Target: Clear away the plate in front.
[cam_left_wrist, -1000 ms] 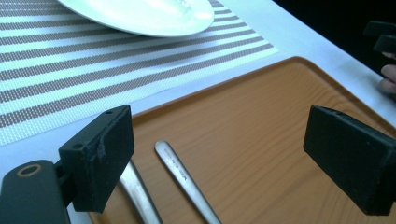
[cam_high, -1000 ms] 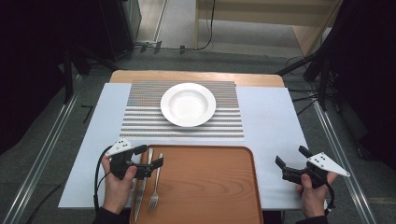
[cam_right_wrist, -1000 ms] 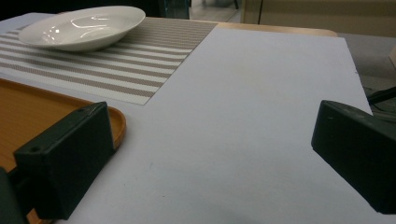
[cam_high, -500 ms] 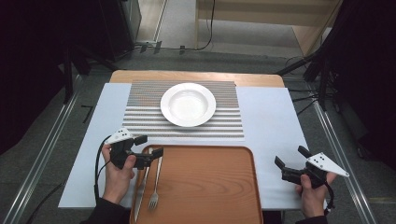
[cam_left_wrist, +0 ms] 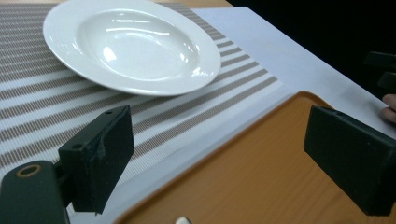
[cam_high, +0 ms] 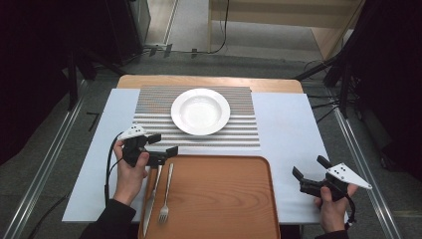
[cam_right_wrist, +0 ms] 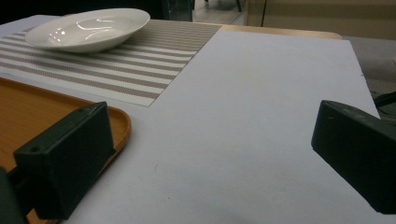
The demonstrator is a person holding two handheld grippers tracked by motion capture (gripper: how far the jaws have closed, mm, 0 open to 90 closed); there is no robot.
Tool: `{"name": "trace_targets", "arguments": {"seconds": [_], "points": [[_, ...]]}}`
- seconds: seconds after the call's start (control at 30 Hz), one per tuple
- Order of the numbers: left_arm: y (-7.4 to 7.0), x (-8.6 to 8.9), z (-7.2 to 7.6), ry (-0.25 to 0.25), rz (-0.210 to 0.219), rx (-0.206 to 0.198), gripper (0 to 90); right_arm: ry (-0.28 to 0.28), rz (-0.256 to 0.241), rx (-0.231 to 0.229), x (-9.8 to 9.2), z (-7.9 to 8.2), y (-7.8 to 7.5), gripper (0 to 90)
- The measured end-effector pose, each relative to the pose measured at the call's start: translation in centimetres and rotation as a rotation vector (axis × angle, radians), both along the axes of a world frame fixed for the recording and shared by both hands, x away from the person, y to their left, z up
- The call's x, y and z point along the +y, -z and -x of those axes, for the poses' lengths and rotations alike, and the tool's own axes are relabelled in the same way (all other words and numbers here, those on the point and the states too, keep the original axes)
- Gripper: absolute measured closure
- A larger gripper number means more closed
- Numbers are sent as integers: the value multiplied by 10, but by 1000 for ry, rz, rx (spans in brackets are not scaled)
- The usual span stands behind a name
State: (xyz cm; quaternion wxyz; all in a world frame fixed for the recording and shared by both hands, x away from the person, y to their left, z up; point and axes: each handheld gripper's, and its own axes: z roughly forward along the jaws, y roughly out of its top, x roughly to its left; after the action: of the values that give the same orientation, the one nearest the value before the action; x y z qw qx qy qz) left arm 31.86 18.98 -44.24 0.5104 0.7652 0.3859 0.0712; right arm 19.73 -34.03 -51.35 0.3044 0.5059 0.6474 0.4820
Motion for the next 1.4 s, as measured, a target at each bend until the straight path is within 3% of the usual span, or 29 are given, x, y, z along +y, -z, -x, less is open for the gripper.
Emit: {"name": "trace_targets", "arguments": {"seconds": [0.4, 0.83, 0.9, 1.4], "points": [[-1, -6, -33, -8, -26, 12, 75, -1, 7, 2, 2, -1, 1, 0], [-7, -2, -76, -64, 16, 32, 75, -6, 9, 1, 2, -1, 1, 0], [-7, -3, -82, -67, -3, 35, 75, -7, 7, 0, 2, -1, 1, 0], [6, -9, -119, -108, -22, 84, 75, -10, 4, 3, 1, -2, 2, 0]]}}
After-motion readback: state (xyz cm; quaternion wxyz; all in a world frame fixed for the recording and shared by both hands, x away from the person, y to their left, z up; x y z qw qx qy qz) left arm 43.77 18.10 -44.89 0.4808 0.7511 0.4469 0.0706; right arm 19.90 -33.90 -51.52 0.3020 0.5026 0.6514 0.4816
